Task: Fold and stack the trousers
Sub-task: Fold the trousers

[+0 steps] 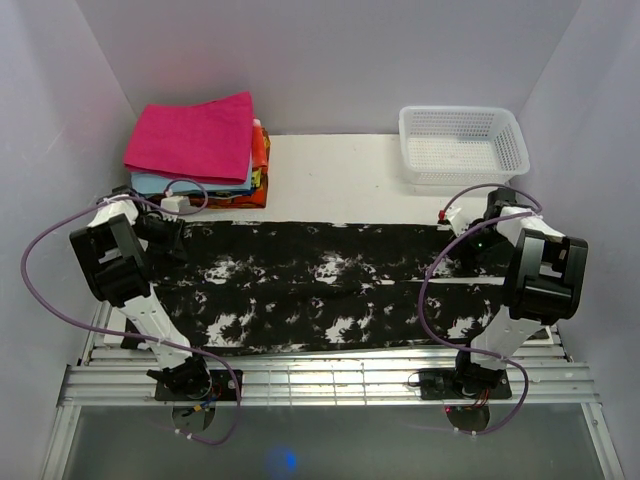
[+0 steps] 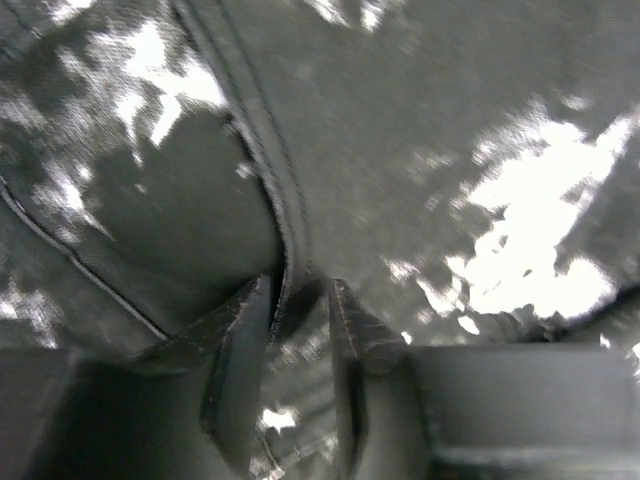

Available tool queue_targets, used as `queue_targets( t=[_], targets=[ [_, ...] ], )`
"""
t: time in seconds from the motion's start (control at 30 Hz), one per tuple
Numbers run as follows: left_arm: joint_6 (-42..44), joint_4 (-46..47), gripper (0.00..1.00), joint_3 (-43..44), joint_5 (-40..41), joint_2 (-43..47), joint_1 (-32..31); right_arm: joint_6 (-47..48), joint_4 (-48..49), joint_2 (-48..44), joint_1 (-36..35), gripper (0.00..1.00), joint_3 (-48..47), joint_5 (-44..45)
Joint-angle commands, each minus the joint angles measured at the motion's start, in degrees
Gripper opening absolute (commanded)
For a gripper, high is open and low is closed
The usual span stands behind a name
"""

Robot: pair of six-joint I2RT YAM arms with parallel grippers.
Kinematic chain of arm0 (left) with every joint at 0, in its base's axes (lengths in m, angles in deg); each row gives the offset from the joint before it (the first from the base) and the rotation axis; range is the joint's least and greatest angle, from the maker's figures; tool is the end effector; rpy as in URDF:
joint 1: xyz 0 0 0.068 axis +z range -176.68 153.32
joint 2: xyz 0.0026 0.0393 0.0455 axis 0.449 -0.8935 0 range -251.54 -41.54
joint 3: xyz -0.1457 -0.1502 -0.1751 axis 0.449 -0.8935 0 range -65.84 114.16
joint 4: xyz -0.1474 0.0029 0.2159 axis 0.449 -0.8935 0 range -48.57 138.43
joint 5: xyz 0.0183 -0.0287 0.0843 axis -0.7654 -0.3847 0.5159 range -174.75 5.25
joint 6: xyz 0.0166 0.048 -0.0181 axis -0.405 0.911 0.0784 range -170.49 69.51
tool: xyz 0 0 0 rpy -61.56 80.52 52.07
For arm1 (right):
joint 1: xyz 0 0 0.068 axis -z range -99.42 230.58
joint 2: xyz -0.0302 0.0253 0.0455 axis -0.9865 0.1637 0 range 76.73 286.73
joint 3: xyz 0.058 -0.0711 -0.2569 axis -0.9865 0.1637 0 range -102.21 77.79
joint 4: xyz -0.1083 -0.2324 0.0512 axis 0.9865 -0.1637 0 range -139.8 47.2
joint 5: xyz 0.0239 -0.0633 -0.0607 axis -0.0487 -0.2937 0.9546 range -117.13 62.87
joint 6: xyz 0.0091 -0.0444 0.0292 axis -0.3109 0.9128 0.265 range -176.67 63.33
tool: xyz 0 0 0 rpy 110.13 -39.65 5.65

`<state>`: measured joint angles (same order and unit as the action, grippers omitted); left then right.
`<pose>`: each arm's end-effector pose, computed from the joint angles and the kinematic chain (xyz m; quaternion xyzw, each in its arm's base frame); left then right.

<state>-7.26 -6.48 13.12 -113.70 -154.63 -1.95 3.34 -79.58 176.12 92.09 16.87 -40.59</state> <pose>0.3357 0.1357 0.1634 0.1577 0.9553 -0.2029 0.1463 0.3152 -0.0558 0.1635 -0.4182 0.8919 0.0197 0.1713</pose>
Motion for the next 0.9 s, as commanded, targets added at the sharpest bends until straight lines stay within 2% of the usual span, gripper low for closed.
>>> queue_targets(
  t=[0.0,0.03,0.07,0.1,0.13,0.17,0.2,0.3,0.37,0.4,0.5,0.67,0.8,0.87],
  targets=[
    [7.31,-6.86,0.42,2.76,-3.03,6.04,0.76,7.48,-9.89,-1.04,1.23,0.33,1.00,2.03],
    [7.75,-6.96,0.49,6.87,-3.91,6.40,1.02,8.19,-10.85,-1.31,1.32,0.37,-2.32,0.11],
    [8.10,-6.61,0.61,8.82,-6.10,6.83,1.19,9.06,-13.65,-1.40,1.50,0.43,-4.36,-1.12],
    [8.28,-6.00,0.76,10.76,-7.08,7.01,1.20,10.55,-14.98,-1.31,1.67,0.57,-6.38,-2.01],
    [8.63,-5.91,0.82,14.87,-8.22,6.84,1.20,11.44,-16.47,-0.70,1.68,0.67,-10.40,-3.58],
    [10.20,-5.90,0.97,16.74,-10.32,6.49,1.20,11.79,-18.05,-0.35,1.76,0.74,-12.35,-4.21],
    [11.17,-5.99,0.97,18.32,-11.38,5.97,1.20,11.97,-18.68,0.01,1.85,0.84,-14.20,-4.65],
    [19.14,-9.23,0.97,23.51,-14.11,2.28,1.20,13.99,-19.39,1.33,1.94,0.95,-19.66,-6.14],
    [24.69,-12.91,0.94,26.84,-15.34,-1.75,1.20,15.84,-19.21,2.46,2.20,0.99,-22.38,-6.67],
    [28.81,-15.37,0.93,27.56,-15.70,-2.91,1.20,16.45,-19.30,2.91,2.29,0.96,-23.26,-6.94],
    [34.10,-15.75,0.90,28.44,-15.44,-6.78,1.20,19.70,-19.74,4.84,3.17,0.95,-26.17,-7.64],
    [38.86,-15.84,0.88,30.11,-13.51,-13.45,1.20,24.79,-22.98,9.58,4.83,0.93,-31.44,-9.04],
    [42.56,-13.74,0.88,27.49,-10.17,-15.65,1.20,26.82,-24.92,12.57,6.07,0.92,-35.75,-10.19],
    [43.87,-12.94,0.83,24.85,-5.87,-16.53,1.20,28.49,-24.84,13.10,6.94,0.92,-36.28,-10.45]
  ],
)
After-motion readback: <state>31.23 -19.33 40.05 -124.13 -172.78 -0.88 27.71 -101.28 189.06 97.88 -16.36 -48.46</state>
